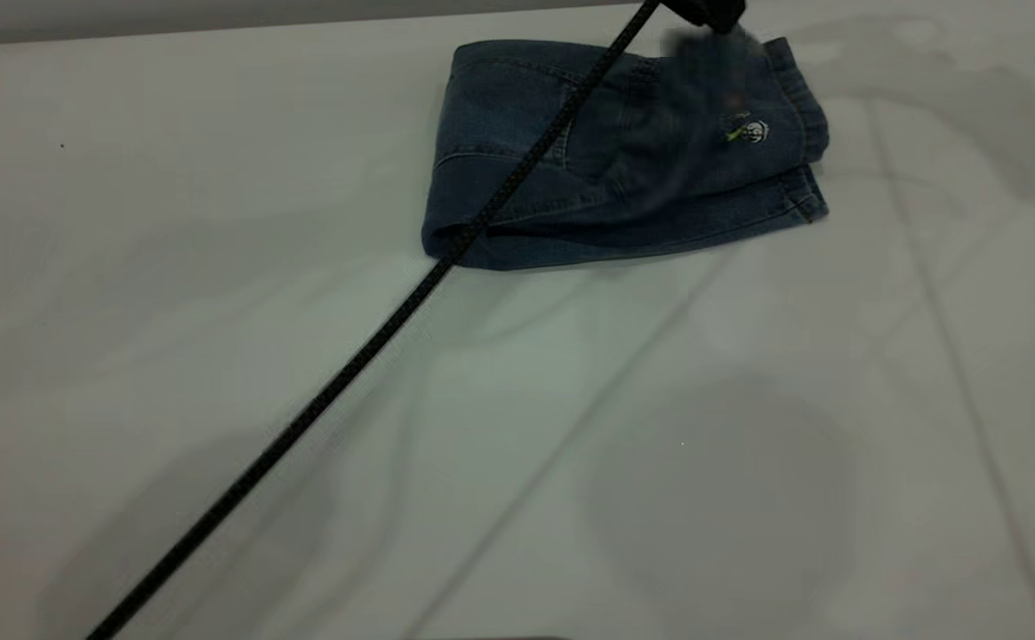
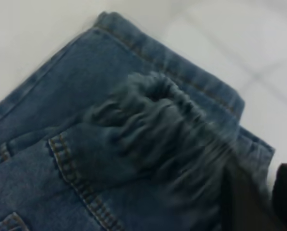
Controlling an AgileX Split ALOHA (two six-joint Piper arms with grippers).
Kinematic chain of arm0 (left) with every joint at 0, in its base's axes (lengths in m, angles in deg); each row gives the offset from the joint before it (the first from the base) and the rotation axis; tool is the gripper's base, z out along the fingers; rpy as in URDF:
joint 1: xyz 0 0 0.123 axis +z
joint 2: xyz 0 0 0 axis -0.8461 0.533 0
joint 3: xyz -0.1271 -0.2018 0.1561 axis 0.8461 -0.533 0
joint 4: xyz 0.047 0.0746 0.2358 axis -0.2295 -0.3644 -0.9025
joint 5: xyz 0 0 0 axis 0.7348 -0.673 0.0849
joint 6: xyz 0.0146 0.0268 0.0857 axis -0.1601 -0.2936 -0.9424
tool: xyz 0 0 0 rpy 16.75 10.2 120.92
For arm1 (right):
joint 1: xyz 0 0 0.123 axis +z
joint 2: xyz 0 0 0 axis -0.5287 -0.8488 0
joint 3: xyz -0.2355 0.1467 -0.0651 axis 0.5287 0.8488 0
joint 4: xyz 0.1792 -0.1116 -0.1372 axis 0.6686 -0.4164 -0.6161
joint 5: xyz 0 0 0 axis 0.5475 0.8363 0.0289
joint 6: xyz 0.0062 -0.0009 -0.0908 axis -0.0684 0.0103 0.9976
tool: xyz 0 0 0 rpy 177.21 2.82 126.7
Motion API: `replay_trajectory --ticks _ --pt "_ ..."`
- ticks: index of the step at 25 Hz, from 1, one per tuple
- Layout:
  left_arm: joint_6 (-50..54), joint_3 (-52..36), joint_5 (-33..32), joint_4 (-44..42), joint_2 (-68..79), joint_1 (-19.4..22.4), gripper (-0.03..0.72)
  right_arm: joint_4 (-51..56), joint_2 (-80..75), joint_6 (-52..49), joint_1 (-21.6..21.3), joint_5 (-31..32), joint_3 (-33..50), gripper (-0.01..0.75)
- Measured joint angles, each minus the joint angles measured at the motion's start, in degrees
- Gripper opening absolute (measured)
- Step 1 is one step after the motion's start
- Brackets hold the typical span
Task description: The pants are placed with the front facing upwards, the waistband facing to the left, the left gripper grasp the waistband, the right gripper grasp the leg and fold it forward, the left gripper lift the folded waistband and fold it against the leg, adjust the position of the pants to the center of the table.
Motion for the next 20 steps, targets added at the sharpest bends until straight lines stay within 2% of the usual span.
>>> replay_trajectory --ticks 4,7,10,13,16,20 --pt "0.31 0.0 -1.16 -0.17 -2.02 0.0 0.416 -0.23 0.0 -0.64 0.0 1.58 -5.04 0.497" --pt "0.41 0.0 -5.18 -2.99 -4.7 0.0 0.506 -0.23 1.13 -2.03 0.0 1.99 -7.92 0.497" --pt "1.92 0.0 -8.56 -8.87 -6.41 0.47 0.53 0.31 3.64 -2.81 0.11 2.16 -8.51 0.497" --pt "7.45 0.05 -9.08 -16.15 -5.59 1.34 0.533 2.19 6.33 -2.99 0.8 2.28 -8.64 0.497" --pt "13.8 0.05 -6.45 -20.52 -2.51 1.75 0.533 4.47 7.97 -3.04 2.77 2.29 -8.77 0.497" --pt "15.81 0.05 -0.85 -21.12 2.73 1.75 0.534 5.32 8.87 -3.04 6.59 2.34 -8.82 0.497"
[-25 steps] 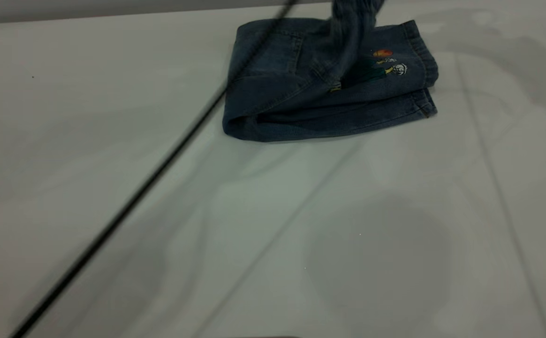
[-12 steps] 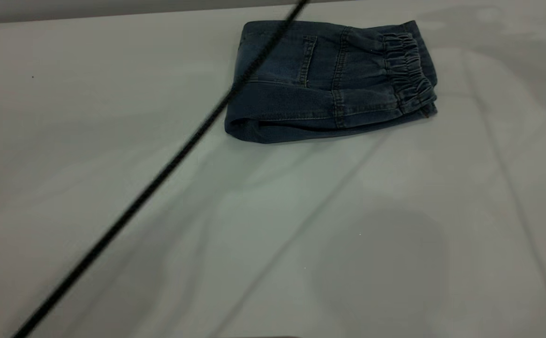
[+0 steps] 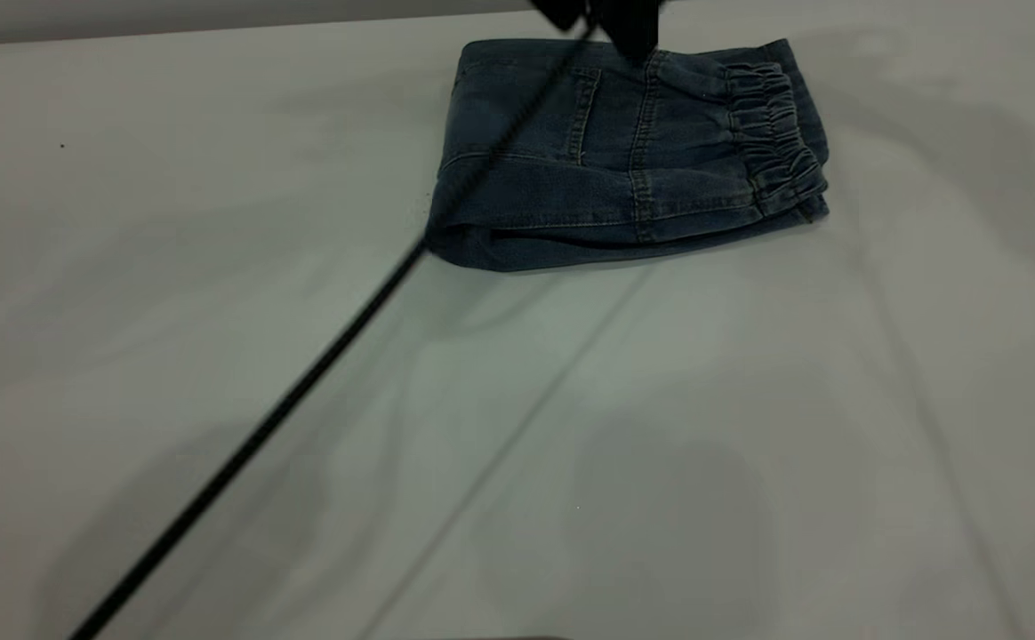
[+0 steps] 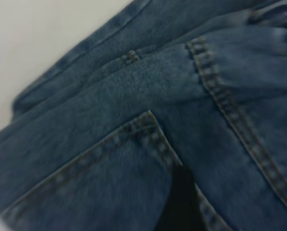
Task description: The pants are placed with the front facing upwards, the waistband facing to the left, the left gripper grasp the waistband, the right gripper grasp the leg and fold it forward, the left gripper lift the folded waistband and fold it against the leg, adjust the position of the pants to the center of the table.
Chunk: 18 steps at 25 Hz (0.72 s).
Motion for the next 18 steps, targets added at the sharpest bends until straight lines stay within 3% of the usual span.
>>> replay_trajectory --ticks 5,10,13,18 --pt "0.28 0.0 4.15 -0.82 5.47 0.06 0.533 0.27 0.16 0.0 3.38 0.01 0.0 0.497" --pt "0.35 0.12 4.01 -0.82 7.4 0.12 0.533 0.32 0.64 -0.01 4.76 0.06 0.0 0.497" --pt "0.52 0.3 -0.52 -0.82 7.33 0.18 0.533 0.38 0.82 -0.01 4.8 0.06 0.0 0.497" --pt "0.5 0.89 -13.65 -0.82 6.63 0.18 0.533 0.38 0.82 -0.66 4.8 0.07 0.0 0.497"
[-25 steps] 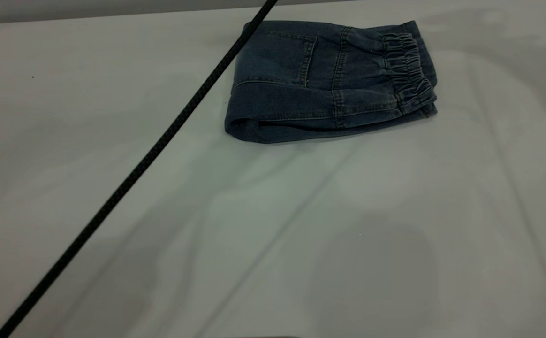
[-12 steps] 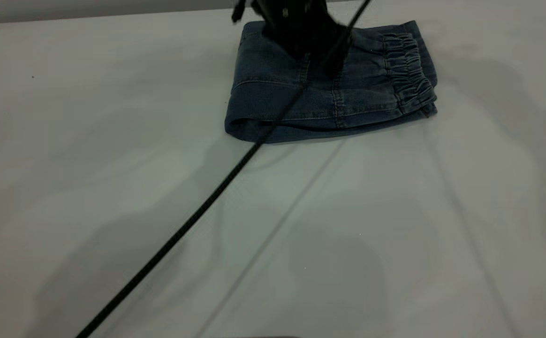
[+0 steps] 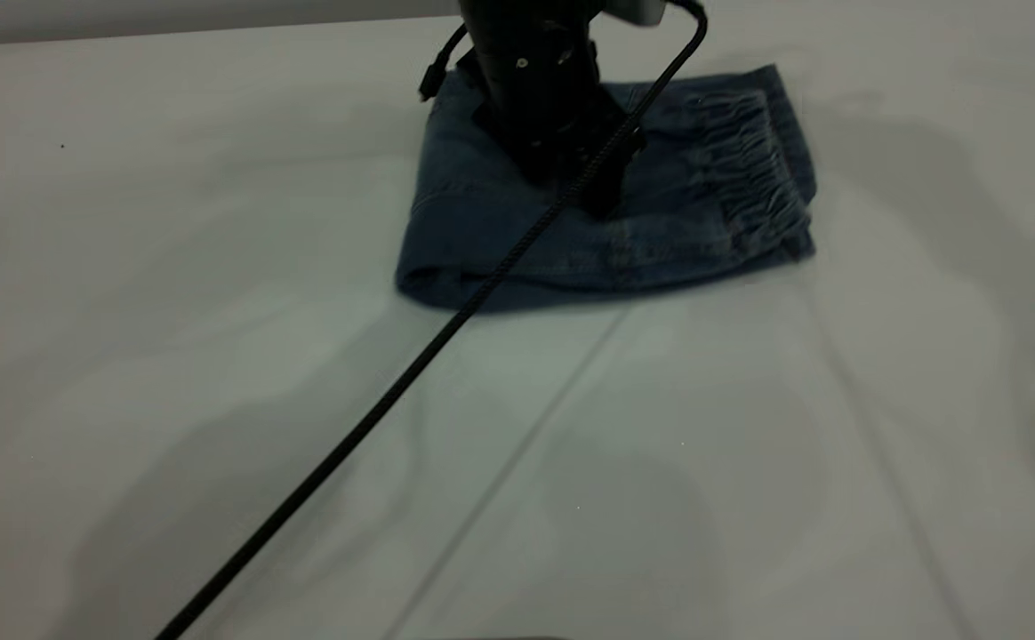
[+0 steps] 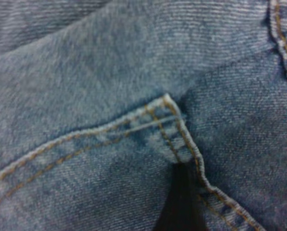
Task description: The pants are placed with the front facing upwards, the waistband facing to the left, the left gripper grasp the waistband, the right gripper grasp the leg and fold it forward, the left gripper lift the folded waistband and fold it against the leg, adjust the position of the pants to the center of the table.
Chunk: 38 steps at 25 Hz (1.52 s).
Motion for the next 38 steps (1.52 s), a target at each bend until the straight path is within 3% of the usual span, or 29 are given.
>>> replay_trajectory --ticks 6,10,16,25,30,38 --pt "0.0 1.28 -11.48 -0.37 -0.29 0.0 0.533 0.0 0.0 -0.84 0.0 0.05 0.0 0.497" --pt "0.25 6.96 -20.51 -0.9 1.16 0.0 0.533 0.0 0.52 -0.91 0.0 0.21 -0.11 0.497" --pt "3.44 19.01 -20.75 -1.69 0.44 0.0 0.501 -0.05 4.72 -0.98 0.0 0.4 -0.17 0.497" --pt "9.22 19.87 -20.75 -6.29 -8.72 -0.05 0.466 0.21 15.48 -3.46 0.0 0.82 -0.29 0.497" --pt "12.99 13.43 -20.75 -8.36 -19.6 -0.05 0.466 0.21 23.77 -3.79 0.0 0.82 3.96 0.497" --pt "14.41 -8.97 -20.75 -8.95 -45.73 -0.05 0.466 -1.48 45.33 -3.37 0.0 0.82 27.26 0.497"
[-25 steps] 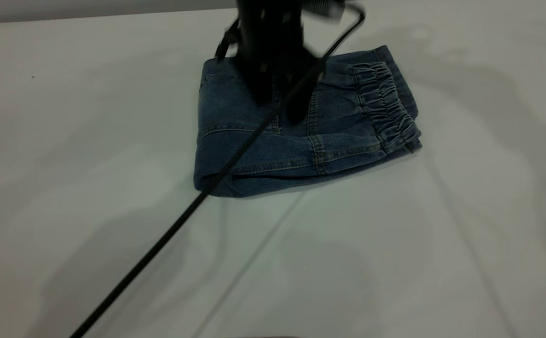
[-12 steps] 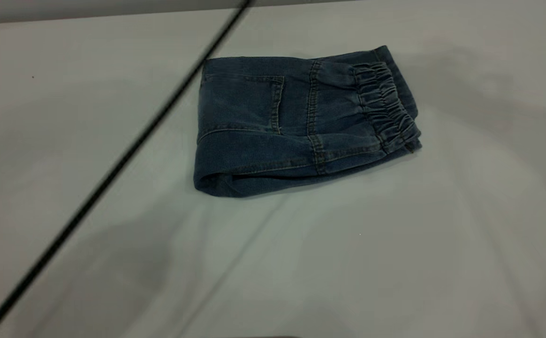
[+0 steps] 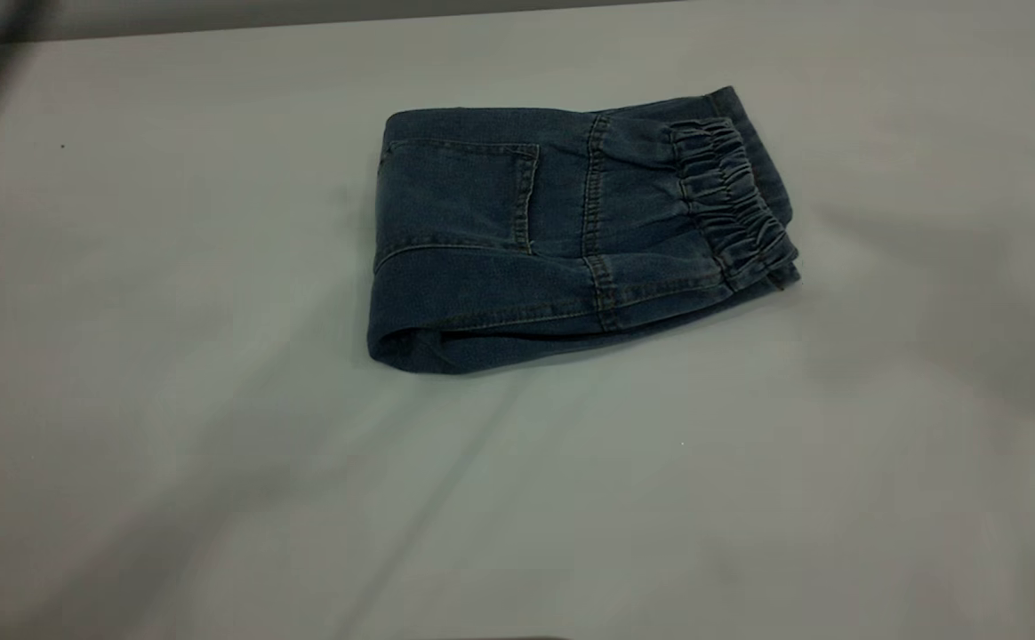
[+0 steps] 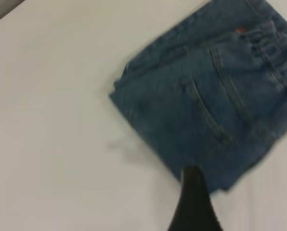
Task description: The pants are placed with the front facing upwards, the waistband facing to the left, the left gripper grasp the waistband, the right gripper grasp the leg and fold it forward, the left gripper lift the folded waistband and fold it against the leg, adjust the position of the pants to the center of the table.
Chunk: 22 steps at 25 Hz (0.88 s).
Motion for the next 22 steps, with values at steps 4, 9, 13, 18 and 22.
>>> replay_trajectory --ticks 4,9,13,18,22 --pt "0.66 -10.24 0.0 0.06 -15.31 0.0 0.466 -1.63 12.94 0.17 0.0 0.0 12.04 0.497" --pt "0.8 -21.66 0.0 0.06 -34.46 0.0 0.466 -5.5 28.05 0.18 0.0 0.0 26.01 0.497" --pt "0.91 -30.55 0.0 0.06 -50.16 0.0 0.466 -7.64 38.8 0.18 0.0 0.0 36.47 0.497" --pt "0.83 -40.45 0.0 -0.46 -69.89 0.0 0.466 -8.67 50.45 0.18 0.0 0.0 47.92 0.497" --pt "0.88 -47.36 0.0 -1.51 -81.35 0.0 0.466 -8.7 57.72 0.18 0.0 0.0 55.63 0.497"
